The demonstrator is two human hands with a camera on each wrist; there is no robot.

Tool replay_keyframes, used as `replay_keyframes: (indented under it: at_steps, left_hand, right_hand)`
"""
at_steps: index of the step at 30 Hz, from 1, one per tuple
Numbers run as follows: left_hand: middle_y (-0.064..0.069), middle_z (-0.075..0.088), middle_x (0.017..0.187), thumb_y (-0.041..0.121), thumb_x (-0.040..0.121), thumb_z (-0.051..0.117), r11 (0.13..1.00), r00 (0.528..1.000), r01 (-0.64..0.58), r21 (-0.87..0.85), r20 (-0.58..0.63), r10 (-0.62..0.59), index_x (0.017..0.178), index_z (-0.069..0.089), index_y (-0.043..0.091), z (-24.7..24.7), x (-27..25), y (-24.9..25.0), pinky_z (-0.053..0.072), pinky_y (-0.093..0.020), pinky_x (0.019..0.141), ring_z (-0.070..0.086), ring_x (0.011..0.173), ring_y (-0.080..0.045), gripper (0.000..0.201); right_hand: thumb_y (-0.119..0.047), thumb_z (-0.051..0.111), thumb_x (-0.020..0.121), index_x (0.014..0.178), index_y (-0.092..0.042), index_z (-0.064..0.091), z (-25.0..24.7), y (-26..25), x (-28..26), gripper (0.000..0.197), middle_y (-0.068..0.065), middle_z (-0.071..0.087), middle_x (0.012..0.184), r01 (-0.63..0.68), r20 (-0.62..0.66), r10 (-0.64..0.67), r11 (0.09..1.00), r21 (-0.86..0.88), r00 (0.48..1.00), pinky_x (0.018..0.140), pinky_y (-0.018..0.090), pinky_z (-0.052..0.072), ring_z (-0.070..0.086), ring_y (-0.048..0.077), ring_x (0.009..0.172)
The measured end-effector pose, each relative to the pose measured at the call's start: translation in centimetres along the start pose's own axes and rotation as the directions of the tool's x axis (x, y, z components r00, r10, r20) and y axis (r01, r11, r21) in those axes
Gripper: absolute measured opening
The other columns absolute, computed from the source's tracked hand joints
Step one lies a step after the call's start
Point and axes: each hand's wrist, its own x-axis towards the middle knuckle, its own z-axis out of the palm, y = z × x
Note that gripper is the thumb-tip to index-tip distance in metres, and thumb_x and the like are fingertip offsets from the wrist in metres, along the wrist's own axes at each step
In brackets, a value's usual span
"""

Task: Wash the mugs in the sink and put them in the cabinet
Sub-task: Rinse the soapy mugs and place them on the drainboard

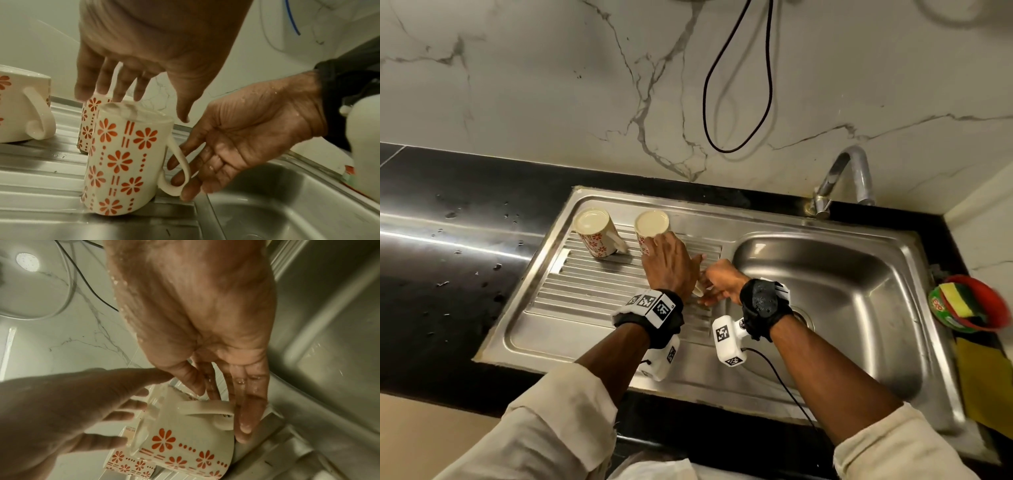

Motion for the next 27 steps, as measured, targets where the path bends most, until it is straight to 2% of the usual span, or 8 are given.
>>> replay_keyframes:
  at_steps: [4,7,10,14,16,18,21,27]
  left_hand:
    - [-0.01,0.059,0.117,0.057,0.09,0.053,0.99,0.987,-0.126,0.057,-0.089,0.131,0.114,0.056,0.011,-0.7,-0.6,0.3,0.046,-0.044,0.088,0.048,0.113,-0.031,0.053]
    - [-0.008,0.068,0.105,0.051,0.091,0.056,0.975,0.972,-0.218,-0.037,-0.093,0.214,0.102,0.062,0.014,-0.9,-1.2,0.7,0.045,-0.04,0.084,0.054,0.106,-0.028,0.039]
    - [-0.007,0.07,0.106,0.041,0.095,0.054,0.947,0.95,-0.309,-0.088,-0.087,0.301,0.105,0.064,0.014,-0.9,-1.9,1.7,0.048,-0.038,0.08,0.058,0.107,-0.027,0.03]
    - [-0.012,0.068,0.104,0.02,0.097,0.05,0.904,0.919,-0.388,-0.182,-0.006,0.393,0.112,0.056,0.011,-0.7,-2.3,3.7,0.049,-0.037,0.067,0.066,0.089,-0.031,0.018]
    - [-0.016,0.065,0.106,0.024,0.099,0.048,0.906,0.91,-0.39,-0.166,0.083,0.407,0.12,0.049,0.011,-0.4,-2.6,5.0,0.052,-0.042,0.072,0.066,0.09,-0.035,0.025]
    - [-0.017,0.063,0.109,0.03,0.101,0.043,0.903,0.893,-0.408,-0.133,0.148,0.425,0.121,0.049,0.01,0.0,-2.9,6.3,0.052,-0.043,0.077,0.065,0.094,-0.036,0.029]
    - [-0.017,0.063,0.112,0.036,0.103,0.037,0.898,0.861,-0.437,-0.047,0.268,0.433,0.124,0.05,0.009,0.9,-3.4,8.0,0.049,-0.043,0.084,0.064,0.1,-0.035,0.037]
    - [-0.014,0.065,0.116,0.054,0.101,0.034,0.93,0.877,-0.366,0.039,0.348,0.331,0.119,0.058,0.011,2.6,-4.3,10.6,0.047,-0.039,0.086,0.064,0.105,-0.031,0.053]
  right_hand:
    - [-0.007,0.042,0.098,0.116,0.008,0.058,-0.4,0.1,-0.4,0.028,0.009,0.066,0.078,0.015,-0.084,-0.017,1.0,-0.02,0.996,0.052,0.029,0.053,0.064,0.025,0.058]
    - [-0.009,0.044,0.098,0.113,0.008,0.059,-0.5,0.3,-1.4,0.027,0.012,0.067,0.083,0.032,-0.151,-0.038,0.999,-0.044,0.988,0.047,0.027,0.05,0.064,0.025,0.058]
    - [-0.012,0.044,0.098,0.101,0.005,0.062,-0.9,0.5,-2.5,0.025,0.01,0.067,0.076,0.059,-0.223,-0.076,0.995,-0.082,0.972,0.049,0.027,0.051,0.065,0.025,0.058]
    - [-0.013,0.051,0.093,0.077,-0.005,0.066,-2.5,1.5,-3.2,0.024,0.001,0.066,0.056,0.138,-0.369,-0.194,0.975,-0.172,0.909,0.053,0.031,0.056,0.064,0.021,0.05]
    - [-0.018,0.055,0.091,0.064,-0.011,0.065,-3.5,2.3,-3.3,0.029,-0.002,0.062,0.047,0.174,-0.475,-0.257,0.961,-0.213,0.841,0.053,0.033,0.058,0.062,0.019,0.045]
    - [-0.028,0.059,0.087,0.062,-0.014,0.065,-4.9,3.3,-3.2,0.029,0.002,0.067,0.058,0.192,-0.576,-0.321,0.942,-0.274,0.752,0.06,0.039,0.059,0.067,0.023,0.058]
    - [-0.019,0.064,0.08,0.077,-0.018,0.069,-6.3,4.4,-4.0,0.007,0.001,0.072,0.082,0.072,-0.527,-0.338,0.885,-0.461,0.78,0.072,0.032,0.054,0.067,0.023,0.081]
    - [-0.018,0.062,0.082,0.079,-0.016,0.068,-9.6,6.5,-4.9,0.007,0.001,0.071,0.082,0.089,-0.554,-0.411,0.852,-0.515,0.724,0.071,0.032,0.052,0.064,0.023,0.08]
